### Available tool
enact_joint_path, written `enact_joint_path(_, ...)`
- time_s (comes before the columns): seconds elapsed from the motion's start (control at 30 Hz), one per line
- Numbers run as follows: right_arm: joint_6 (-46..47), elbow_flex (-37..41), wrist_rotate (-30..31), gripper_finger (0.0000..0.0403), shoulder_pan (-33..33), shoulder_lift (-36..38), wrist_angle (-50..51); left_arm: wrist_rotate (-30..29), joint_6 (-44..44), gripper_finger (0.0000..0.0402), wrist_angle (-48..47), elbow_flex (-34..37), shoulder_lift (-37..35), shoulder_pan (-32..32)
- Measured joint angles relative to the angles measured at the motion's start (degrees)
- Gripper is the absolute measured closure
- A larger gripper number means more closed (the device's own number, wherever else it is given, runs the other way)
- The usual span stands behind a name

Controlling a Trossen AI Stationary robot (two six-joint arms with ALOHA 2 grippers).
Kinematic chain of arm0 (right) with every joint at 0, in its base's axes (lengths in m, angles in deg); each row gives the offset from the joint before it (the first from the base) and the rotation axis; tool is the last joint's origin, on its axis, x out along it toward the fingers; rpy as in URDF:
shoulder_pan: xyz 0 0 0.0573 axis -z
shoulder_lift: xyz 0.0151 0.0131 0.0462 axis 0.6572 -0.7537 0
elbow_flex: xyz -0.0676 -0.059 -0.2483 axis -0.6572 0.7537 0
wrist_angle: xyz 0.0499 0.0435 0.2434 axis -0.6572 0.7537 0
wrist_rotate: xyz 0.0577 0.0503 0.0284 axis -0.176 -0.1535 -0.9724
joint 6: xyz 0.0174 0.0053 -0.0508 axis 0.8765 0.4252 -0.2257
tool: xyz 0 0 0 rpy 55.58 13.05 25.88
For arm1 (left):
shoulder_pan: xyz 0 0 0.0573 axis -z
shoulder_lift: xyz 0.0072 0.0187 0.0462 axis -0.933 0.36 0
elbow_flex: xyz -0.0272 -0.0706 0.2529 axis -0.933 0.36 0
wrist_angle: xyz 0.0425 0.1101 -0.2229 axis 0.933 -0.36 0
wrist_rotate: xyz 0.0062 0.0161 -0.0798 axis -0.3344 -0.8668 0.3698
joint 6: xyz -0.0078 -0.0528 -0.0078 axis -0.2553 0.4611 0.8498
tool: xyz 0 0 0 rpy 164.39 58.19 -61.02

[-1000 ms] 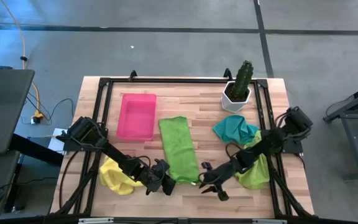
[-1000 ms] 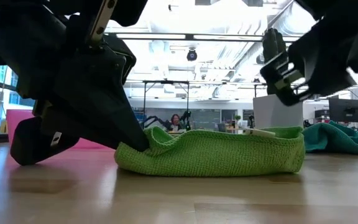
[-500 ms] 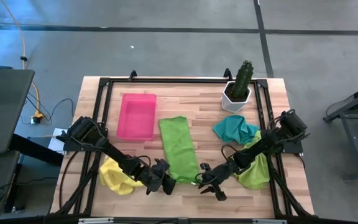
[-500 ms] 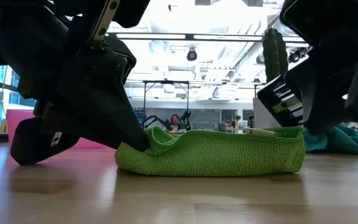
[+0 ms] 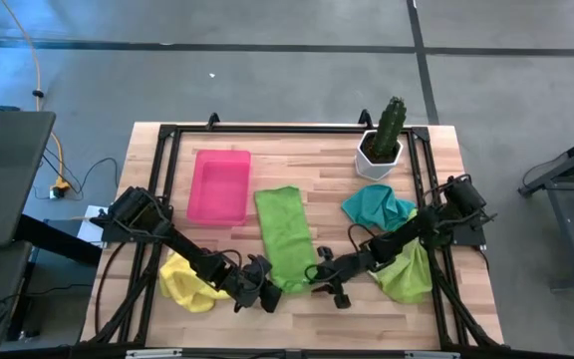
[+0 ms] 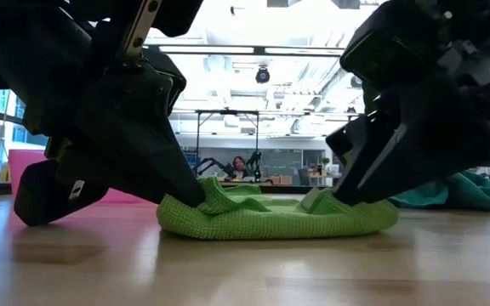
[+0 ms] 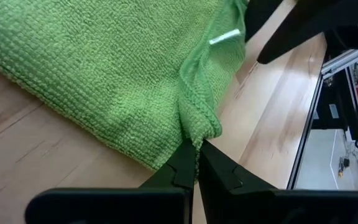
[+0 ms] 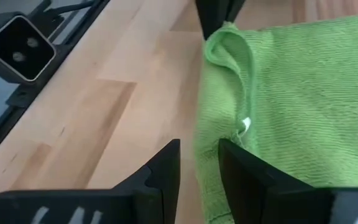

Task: Roll microfiber towels into tight, uniform cylinder then place into a basket
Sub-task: Roll the green microfiber cloth

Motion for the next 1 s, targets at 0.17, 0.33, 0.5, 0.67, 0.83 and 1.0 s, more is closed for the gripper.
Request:
enact_joint_path(0.17,-0.1,0.0,0.0,0.0300,0.9,0.0,1.5,0.0,-0.5,0.0398,0.1,0.0,0.0,0.0)
enact_joint_path(0.33,-0.7,0.0,1.6,0.0300,1.2,0.0,4.5,-0.1,-3.8,0.0398,2.9,0.3,0.1,0.1)
enact_joint_path(0.5,-2.0,-0.1,2.1,0.0300,1.3,0.0,5.6,0.1,-4.8,0.0398,3.0,0.3,-0.8,0.1)
enact_joint_path(0.67,-4.5,-0.1,2.1,0.0299,1.3,0.0,5.9,1.8,-7.7,0.0389,1.7,0.3,-1.6,0.1)
enact_joint_path(0.83,-4.5,-0.1,2.0,0.0299,1.3,0.0,6.3,5.9,-11.8,0.0341,1.0,0.3,-1.7,-0.1)
enact_joint_path(1.0,-4.4,-0.1,1.7,0.0299,1.3,0.1,6.4,12.1,-21.1,0.0288,0.7,0.3,-1.9,-1.0)
